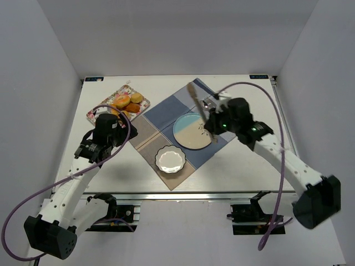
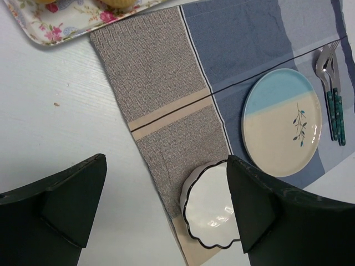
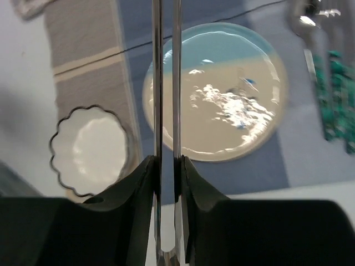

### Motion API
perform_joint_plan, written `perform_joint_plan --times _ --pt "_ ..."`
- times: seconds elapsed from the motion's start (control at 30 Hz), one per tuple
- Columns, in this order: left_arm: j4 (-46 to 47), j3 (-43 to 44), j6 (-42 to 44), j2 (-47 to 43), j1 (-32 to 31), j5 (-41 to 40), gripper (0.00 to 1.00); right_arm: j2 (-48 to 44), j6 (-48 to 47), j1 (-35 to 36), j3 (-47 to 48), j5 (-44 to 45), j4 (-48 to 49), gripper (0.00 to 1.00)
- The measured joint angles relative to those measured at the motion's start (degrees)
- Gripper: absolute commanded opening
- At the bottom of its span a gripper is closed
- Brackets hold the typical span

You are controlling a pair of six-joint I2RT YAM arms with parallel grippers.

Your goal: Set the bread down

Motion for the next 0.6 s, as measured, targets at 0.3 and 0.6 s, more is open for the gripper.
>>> perform_joint_plan --times 0.3,0.6 --pt "-6.51 3.5 -0.59 -5.38 0.0 -1.18 0.98 31.69 -5.62 19.56 28.52 2.16 -5.84 0.35" --pt "-10.67 4.66 -0.57 -10.86 0.0 -3.89 0.98 57.13 -5.09 23.78 56.28 5.18 -15.15 0.44"
